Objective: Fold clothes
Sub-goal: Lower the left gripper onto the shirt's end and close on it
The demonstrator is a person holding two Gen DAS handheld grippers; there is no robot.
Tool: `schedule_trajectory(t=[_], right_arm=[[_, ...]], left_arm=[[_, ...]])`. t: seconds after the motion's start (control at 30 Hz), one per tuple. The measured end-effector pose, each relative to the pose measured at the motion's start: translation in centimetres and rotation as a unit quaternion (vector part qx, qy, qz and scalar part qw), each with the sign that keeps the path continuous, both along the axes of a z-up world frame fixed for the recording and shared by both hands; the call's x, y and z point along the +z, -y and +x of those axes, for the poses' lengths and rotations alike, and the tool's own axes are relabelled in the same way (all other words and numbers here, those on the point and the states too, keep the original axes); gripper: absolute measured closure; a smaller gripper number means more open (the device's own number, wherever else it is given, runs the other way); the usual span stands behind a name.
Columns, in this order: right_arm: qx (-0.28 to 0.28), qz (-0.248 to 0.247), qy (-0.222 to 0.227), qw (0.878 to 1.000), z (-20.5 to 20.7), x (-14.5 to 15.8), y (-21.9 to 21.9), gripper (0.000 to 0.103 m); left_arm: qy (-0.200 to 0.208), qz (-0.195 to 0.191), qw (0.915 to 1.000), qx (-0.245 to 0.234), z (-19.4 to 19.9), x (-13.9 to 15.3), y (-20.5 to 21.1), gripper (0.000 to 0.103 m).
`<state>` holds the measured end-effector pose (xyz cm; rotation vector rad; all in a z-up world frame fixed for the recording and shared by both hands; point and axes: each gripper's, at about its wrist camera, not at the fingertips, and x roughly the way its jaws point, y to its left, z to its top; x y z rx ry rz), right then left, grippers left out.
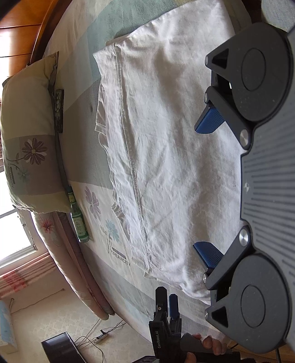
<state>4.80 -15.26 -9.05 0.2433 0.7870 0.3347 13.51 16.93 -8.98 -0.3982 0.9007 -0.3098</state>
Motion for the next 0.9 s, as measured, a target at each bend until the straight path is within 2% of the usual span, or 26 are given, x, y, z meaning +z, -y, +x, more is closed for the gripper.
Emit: schedule_trajectory(t=[0.03, 0.1, 0.17, 0.3, 0.57, 0.9], right_arm=[[0.001, 0.0, 0.002, 1.0, 0.0, 0.0, 0.0, 0.0], [0.0, 0.0, 0.004, 1.0, 0.1, 0.1, 0.0, 0.0], [-0.003, 0.003, 0.003, 1.0, 0.2, 0.0, 0.1, 0.0], [-0.006, 0.009, 0.0, 1.0, 0.6, -0.1, 0.3, 0.0], [-0.009, 0.007, -0.002, 1.0, 0.7, 0.0, 0.1, 0.0], [-0.009, 0.013, 0.003, 1.0, 0.7, 0.5, -0.1, 0.0]], left_arm=[[-0.009, -0.011, 0.9999, 0.003, 0.3, -0.4, -0.4, 0.009], [-0.026, -0.055, 0.9981, 0.0, 1.0, -1.1, -1.3, 0.009], [-0.039, -0.097, 0.9946, -0.001, 1.7, -1.8, -2.1, 0.009], [-0.054, -0.154, 0.9866, -0.002, 3.6, -2.6, -3.2, 0.009], [-0.06, -0.214, 0.9748, -0.019, 6.7, -3.8, -3.4, 0.008], [-0.081, -0.265, 0.9578, -0.077, 3.7, -4.7, -4.1, 0.007]])
